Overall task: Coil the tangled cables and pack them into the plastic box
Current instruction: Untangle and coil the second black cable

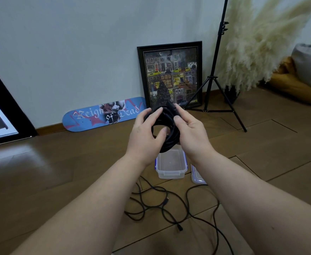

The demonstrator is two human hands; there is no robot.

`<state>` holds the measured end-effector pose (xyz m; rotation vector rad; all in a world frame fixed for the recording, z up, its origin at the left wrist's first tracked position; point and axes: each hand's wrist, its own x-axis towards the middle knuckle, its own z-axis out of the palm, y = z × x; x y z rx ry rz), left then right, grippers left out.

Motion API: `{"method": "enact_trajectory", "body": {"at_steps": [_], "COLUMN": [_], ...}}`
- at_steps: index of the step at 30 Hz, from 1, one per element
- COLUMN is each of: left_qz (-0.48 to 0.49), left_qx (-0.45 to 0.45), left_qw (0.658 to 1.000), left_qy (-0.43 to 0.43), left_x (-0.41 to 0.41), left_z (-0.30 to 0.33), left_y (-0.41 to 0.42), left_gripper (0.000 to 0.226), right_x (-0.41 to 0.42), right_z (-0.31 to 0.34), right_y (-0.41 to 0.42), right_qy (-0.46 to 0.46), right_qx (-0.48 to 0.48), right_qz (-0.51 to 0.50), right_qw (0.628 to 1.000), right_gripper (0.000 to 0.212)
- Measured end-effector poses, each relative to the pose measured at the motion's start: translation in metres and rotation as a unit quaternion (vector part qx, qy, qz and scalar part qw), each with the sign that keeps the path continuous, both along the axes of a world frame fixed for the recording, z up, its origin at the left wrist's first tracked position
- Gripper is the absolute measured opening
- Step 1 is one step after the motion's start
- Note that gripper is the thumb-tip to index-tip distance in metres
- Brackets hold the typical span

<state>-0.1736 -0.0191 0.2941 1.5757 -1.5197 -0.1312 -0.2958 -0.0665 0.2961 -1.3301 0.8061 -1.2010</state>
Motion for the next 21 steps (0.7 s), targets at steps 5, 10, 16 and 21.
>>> {"method": "enact_trajectory", "body": {"at_steps": [5,10,16,21], "left_qz": [-0.015,-0.028,-0.011,0.025], "left_qx": [-0.039,-0.058,-0.060,-0.031], "left_qw": [0.998,0.997,0.998,0.994], "left_qy": [-0.042,-0.052,0.023,0.103], "left_x": [0.003,0.004,-0.002,-0.007], "left_z": [-0.004,-0.003,0.000,0.008], "left_y": [0.003,0.003,0.004,0.003], "left_gripper": [0.058,0.056,0.046,0.039], "right_x": [-0.002,-0.006,-0.008,-0.001], "right_z": [0.002,0.008,0.007,0.006], "right_y": [0.003,0.002,0.001,0.004], "right_qy": [0.001,-0.058,-0.119,-0.169], "right_qx": [0.006,0.085,0.107,0.125], "right_qz": [-0.002,0.065,0.115,0.119], "right_qw": [1.000,0.993,0.980,0.970], "right_gripper": [0.036,0.036,0.037,0.035]}}
